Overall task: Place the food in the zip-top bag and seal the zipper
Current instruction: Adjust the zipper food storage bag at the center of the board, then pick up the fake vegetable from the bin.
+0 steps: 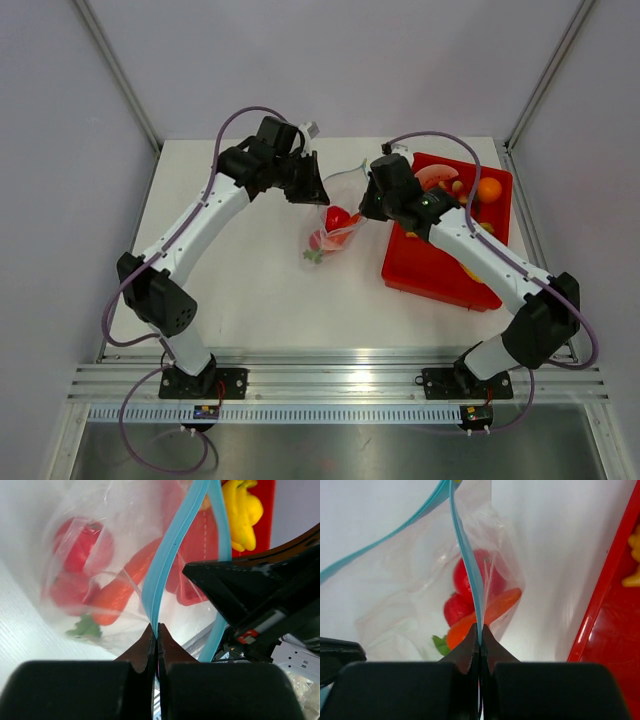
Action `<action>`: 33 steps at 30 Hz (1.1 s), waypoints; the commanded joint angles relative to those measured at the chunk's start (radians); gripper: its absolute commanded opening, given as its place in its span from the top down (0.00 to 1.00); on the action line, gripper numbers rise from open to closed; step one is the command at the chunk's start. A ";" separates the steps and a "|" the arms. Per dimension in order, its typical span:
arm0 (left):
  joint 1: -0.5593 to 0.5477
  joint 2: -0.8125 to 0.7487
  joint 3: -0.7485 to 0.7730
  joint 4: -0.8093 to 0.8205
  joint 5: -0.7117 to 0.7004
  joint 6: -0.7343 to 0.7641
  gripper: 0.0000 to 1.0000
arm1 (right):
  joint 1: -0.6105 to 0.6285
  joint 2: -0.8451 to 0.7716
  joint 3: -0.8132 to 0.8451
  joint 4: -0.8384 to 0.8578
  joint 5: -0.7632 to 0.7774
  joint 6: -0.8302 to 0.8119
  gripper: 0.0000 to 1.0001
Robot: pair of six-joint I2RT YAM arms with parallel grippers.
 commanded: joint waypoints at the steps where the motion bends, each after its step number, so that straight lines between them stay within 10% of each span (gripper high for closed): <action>1: 0.003 -0.067 0.014 0.043 -0.025 0.010 1.00 | -0.007 -0.012 0.061 0.015 0.015 -0.050 1.00; 9: 0.003 -0.010 -0.093 0.078 -0.031 0.004 1.00 | -0.030 0.117 0.029 0.004 -0.001 -0.041 1.00; 19: 0.003 -0.017 -0.110 0.096 -0.031 0.004 1.00 | -0.030 -0.048 0.049 -0.038 0.063 -0.077 0.40; 33: -0.015 -0.005 -0.122 0.187 -0.006 -0.044 1.00 | -0.402 -0.286 -0.172 0.000 -0.020 -0.044 0.25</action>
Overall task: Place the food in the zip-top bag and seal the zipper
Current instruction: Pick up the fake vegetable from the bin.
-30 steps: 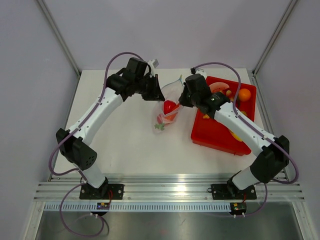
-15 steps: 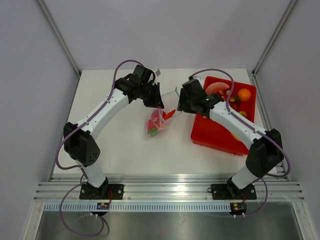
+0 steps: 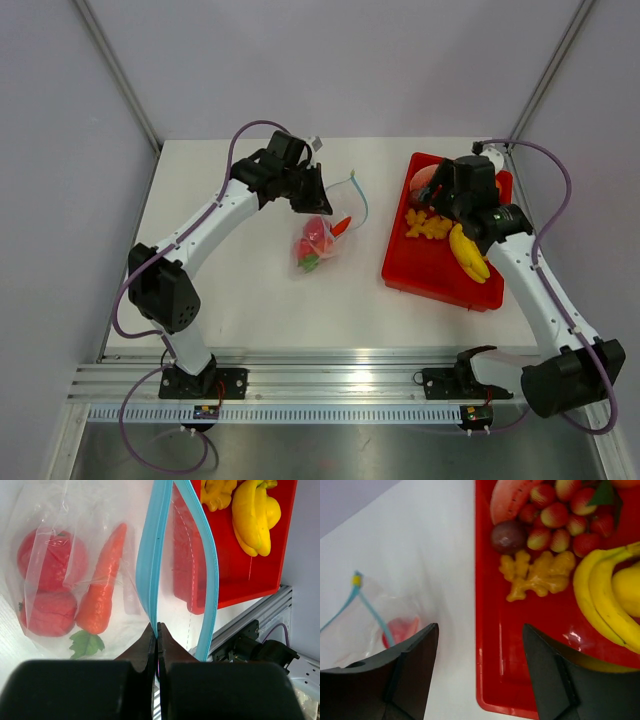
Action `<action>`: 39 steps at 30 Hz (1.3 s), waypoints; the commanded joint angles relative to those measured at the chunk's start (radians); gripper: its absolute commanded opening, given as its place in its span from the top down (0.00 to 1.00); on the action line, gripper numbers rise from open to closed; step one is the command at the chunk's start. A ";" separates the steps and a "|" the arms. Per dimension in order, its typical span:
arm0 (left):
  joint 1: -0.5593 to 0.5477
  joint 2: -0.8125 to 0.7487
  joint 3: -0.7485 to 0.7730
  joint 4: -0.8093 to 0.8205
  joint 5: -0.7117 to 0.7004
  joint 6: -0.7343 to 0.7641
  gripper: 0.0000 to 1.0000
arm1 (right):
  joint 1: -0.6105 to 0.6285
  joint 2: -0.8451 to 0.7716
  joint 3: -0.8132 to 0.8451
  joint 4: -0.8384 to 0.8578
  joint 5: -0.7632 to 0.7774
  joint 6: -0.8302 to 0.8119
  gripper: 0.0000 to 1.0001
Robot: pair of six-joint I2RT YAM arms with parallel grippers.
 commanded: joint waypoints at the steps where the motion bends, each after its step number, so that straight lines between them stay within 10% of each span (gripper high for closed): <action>1: -0.016 -0.003 0.027 0.057 0.006 0.001 1.00 | -0.119 0.055 -0.063 0.041 -0.100 0.018 0.25; 19: -0.056 -0.015 -0.033 0.141 0.069 0.117 1.00 | -0.260 0.461 -0.079 0.393 -0.214 0.511 0.16; 39: -0.059 -0.049 -0.084 0.124 0.061 0.164 1.00 | -0.286 0.684 -0.021 0.551 -0.243 0.612 0.14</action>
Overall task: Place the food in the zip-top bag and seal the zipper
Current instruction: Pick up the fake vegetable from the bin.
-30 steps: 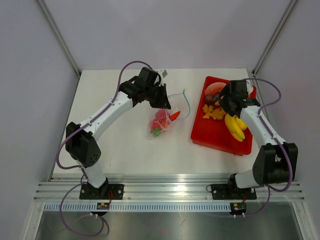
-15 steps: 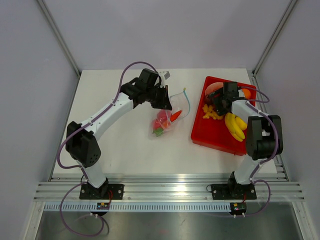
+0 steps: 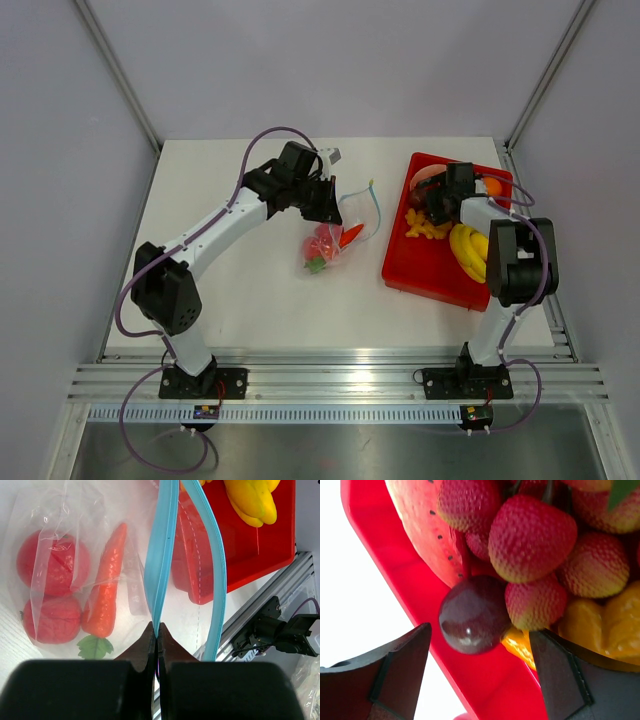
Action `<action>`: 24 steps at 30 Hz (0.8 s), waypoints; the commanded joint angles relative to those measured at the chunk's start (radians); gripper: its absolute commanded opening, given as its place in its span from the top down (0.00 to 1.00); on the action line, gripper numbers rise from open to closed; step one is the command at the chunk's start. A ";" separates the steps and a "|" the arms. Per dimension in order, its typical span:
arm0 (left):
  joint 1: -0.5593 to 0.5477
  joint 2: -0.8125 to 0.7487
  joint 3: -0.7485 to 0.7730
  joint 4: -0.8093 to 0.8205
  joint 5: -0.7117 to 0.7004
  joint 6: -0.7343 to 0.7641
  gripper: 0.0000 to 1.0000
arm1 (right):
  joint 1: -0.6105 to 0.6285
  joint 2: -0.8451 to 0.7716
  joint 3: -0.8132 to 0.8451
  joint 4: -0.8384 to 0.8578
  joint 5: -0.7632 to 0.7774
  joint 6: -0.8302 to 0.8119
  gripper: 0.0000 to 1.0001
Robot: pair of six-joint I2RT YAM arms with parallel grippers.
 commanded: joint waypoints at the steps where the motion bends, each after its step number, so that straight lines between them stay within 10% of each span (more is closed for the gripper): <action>1: -0.003 -0.046 -0.006 0.027 0.013 0.023 1.00 | -0.007 0.038 0.052 0.039 -0.003 0.028 0.15; 14: -0.003 -0.045 -0.003 0.028 0.003 0.017 1.00 | -0.007 -0.143 -0.040 0.036 -0.014 -0.017 0.59; 24: -0.010 0.033 0.104 0.025 0.017 -0.017 1.00 | -0.009 -0.465 -0.215 -0.075 -0.027 -0.142 0.62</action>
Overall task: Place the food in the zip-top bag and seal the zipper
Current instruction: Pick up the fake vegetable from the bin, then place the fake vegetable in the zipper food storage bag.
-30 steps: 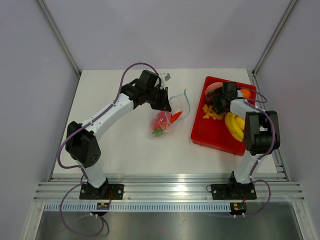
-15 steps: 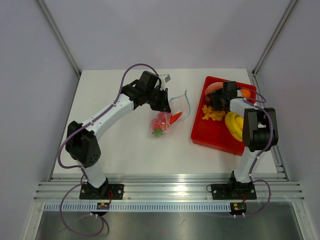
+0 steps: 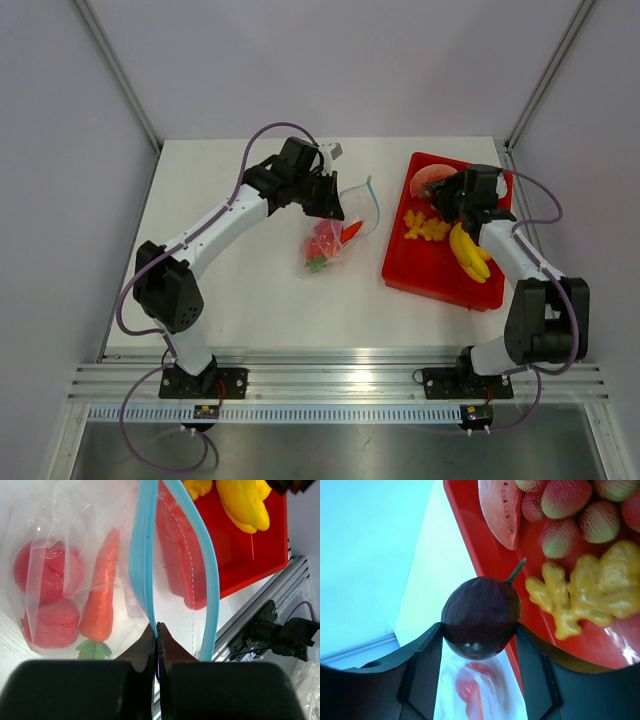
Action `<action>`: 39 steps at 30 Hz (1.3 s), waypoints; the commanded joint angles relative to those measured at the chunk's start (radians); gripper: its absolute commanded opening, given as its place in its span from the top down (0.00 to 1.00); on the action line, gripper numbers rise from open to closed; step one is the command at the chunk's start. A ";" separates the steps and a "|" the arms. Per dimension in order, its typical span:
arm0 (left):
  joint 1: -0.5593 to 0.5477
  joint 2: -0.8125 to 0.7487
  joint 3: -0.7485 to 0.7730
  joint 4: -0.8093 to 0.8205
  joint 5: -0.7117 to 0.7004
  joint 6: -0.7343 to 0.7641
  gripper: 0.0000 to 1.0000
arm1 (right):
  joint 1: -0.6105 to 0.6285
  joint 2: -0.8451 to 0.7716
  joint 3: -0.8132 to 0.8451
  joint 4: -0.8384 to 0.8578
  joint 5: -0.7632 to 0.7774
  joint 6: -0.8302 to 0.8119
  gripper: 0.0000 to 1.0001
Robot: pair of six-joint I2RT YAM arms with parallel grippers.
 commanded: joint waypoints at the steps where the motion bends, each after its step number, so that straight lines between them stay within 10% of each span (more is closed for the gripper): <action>1: -0.012 0.033 0.085 0.029 0.020 -0.018 1.00 | -0.004 -0.152 -0.058 -0.070 0.002 -0.087 0.62; 16: -0.075 0.086 0.161 0.044 0.037 -0.045 1.00 | 0.050 -0.526 -0.016 -0.360 -0.146 -0.296 0.60; 25: -0.082 0.105 0.184 0.035 0.031 -0.051 1.00 | 0.322 -0.435 0.089 -0.369 -0.037 -0.308 0.57; 39: -0.082 0.082 0.144 0.029 0.032 -0.039 1.00 | 0.369 -0.230 0.124 -0.302 -0.018 -0.314 0.54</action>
